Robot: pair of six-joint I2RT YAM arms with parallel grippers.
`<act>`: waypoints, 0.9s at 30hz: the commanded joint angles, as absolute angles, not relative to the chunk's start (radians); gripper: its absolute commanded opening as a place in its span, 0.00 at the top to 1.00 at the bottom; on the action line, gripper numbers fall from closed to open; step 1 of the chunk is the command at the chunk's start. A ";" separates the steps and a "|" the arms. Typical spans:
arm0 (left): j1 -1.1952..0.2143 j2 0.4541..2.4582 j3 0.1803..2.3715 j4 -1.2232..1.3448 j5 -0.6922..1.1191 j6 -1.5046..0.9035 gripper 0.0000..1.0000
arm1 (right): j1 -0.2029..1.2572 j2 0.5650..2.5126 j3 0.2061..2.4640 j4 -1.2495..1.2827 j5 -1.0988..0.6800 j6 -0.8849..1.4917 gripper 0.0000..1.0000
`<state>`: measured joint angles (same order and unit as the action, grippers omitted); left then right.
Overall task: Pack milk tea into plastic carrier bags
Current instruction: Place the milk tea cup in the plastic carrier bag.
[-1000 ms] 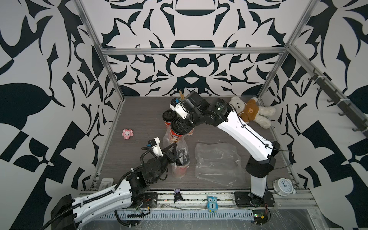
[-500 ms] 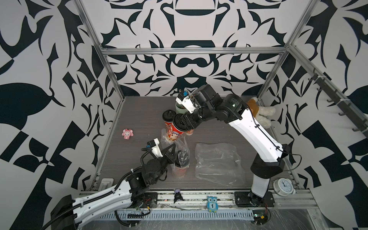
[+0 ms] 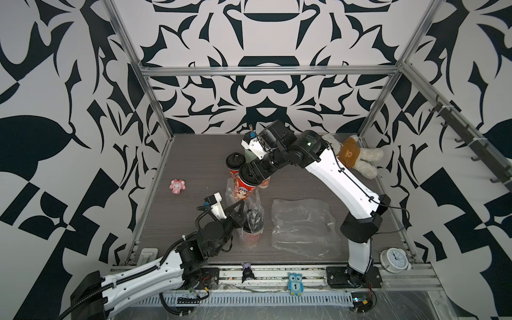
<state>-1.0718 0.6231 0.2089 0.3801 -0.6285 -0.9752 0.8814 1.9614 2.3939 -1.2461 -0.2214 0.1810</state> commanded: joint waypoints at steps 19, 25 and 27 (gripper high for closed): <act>-1.074 0.651 0.215 0.457 -0.667 -0.930 1.00 | 0.961 1.939 2.242 -1.125 -0.086 0.160 0.83; -1.075 0.652 0.222 0.472 -0.676 -0.909 1.00 | 0.975 1.930 2.177 -1.081 -0.034 0.161 0.84; -1.074 0.652 0.227 0.477 -0.678 -0.896 1.00 | 0.981 1.931 2.173 -1.080 -0.019 0.155 0.84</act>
<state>-1.0718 0.6540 0.2089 0.4347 -0.6521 -0.9199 0.9668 1.9690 2.1738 -1.1164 -0.0566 0.1726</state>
